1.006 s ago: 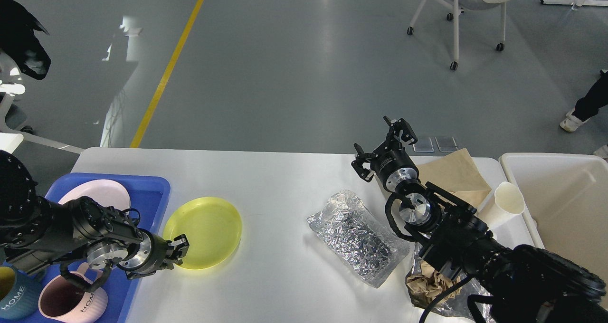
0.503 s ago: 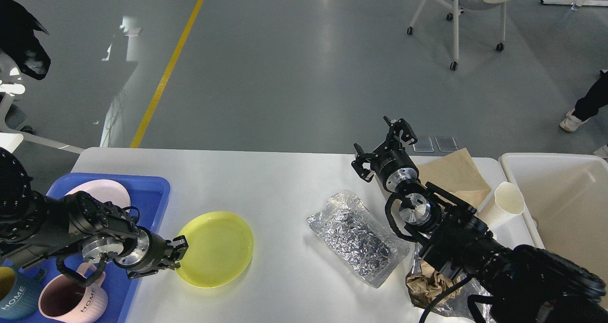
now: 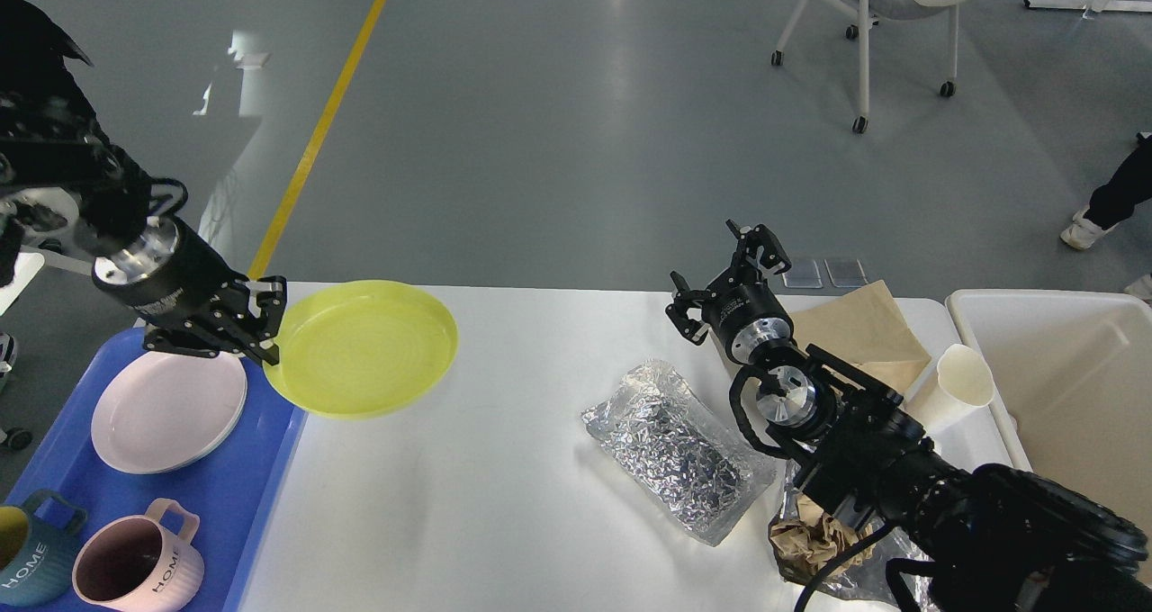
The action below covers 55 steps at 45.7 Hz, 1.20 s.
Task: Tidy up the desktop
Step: 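Lift the yellow plate and lay it onto the white plate in the tray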
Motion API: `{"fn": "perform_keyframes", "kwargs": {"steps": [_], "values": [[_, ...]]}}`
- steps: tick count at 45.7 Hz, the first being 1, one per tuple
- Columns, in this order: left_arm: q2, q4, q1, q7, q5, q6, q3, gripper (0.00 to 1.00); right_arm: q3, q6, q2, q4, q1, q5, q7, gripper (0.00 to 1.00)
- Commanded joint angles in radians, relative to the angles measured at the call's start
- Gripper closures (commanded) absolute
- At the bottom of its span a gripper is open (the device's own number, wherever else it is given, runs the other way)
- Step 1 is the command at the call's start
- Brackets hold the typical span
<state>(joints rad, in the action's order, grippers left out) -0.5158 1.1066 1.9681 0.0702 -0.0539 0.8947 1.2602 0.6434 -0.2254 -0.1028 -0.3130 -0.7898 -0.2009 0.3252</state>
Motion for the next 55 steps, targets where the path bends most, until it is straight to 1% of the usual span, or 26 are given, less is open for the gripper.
{"fn": "perform_keyframes", "kwargs": {"steps": [1, 5, 9, 12, 15, 17, 22, 26, 27, 31, 36, 40, 48, 52, 55], "values": [[-0.029, -0.001, 0.193, 0.000, 0.012, 0.065, 0.050, 1.00, -0.001, 0.000, 0.000, 0.000, 0.000, 0.000, 0.000, 0.00], [-0.046, -0.001, 0.284, -0.003, 0.012, 0.065, 0.071, 1.00, -0.001, 0.000, 0.000, 0.000, 0.000, 0.000, 0.000, 0.00], [-0.076, -0.002, 0.336, -0.004, 0.012, 0.065, 0.077, 1.00, -0.001, 0.000, 0.000, 0.000, 0.000, 0.000, 0.000, 0.00], [-0.095, -0.002, 0.344, -0.001, 0.012, 0.065, 0.077, 1.00, -0.001, 0.000, 0.000, 0.000, 0.000, 0.000, 0.000, 0.00], [-0.095, -0.010, 0.322, -0.001, 0.022, 0.065, 0.079, 1.00, -0.001, 0.000, 0.000, 0.000, 0.000, 0.000, 0.000, 0.00], [-0.098, -0.022, 0.284, -0.003, 0.034, 0.065, 0.085, 1.00, -0.001, 0.000, 0.000, 0.000, 0.000, 0.000, 0.000, 0.00], [-0.109, -0.080, 0.126, -0.013, 0.039, 0.065, 0.088, 1.00, -0.001, 0.000, 0.000, 0.000, 0.000, 0.000, 0.000, 0.00], [-0.119, -0.139, -0.023, -0.020, 0.037, 0.059, 0.087, 1.00, -0.001, 0.001, 0.000, 0.000, 0.000, 0.000, 0.000, 0.00], [-0.136, -0.160, -0.073, -0.020, 0.037, 0.015, 0.079, 1.00, -0.001, 0.000, 0.000, 0.000, 0.000, 0.000, 0.000, 0.00], [-0.167, -0.206, -0.187, -0.018, 0.037, -0.112, 0.062, 1.00, -0.001, 0.000, 0.000, 0.000, 0.000, 0.000, 0.000, 0.00], [-0.176, -0.229, -0.326, -0.017, 0.037, -0.279, 0.022, 1.00, 0.001, 0.000, 0.000, 0.000, 0.000, 0.000, 0.000, 0.00], [-0.178, -0.231, -0.414, -0.018, 0.037, -0.394, -0.016, 1.00, -0.001, 0.000, 0.000, 0.000, 0.000, 0.000, 0.000, 0.00], [-0.185, -0.263, -0.566, -0.018, 0.037, -0.577, -0.074, 1.00, 0.001, 0.000, 0.000, 0.000, 0.000, 0.000, 0.000, 0.00], [-0.184, -0.286, -0.644, -0.015, 0.037, -0.637, -0.145, 1.00, -0.001, 0.000, 0.000, 0.000, 0.000, 0.000, 0.000, 0.00], [-0.184, -0.304, -0.692, -0.003, 0.039, -0.663, -0.196, 1.00, -0.001, 0.000, 0.000, 0.000, 0.000, 0.000, 0.000, 0.00]]}}
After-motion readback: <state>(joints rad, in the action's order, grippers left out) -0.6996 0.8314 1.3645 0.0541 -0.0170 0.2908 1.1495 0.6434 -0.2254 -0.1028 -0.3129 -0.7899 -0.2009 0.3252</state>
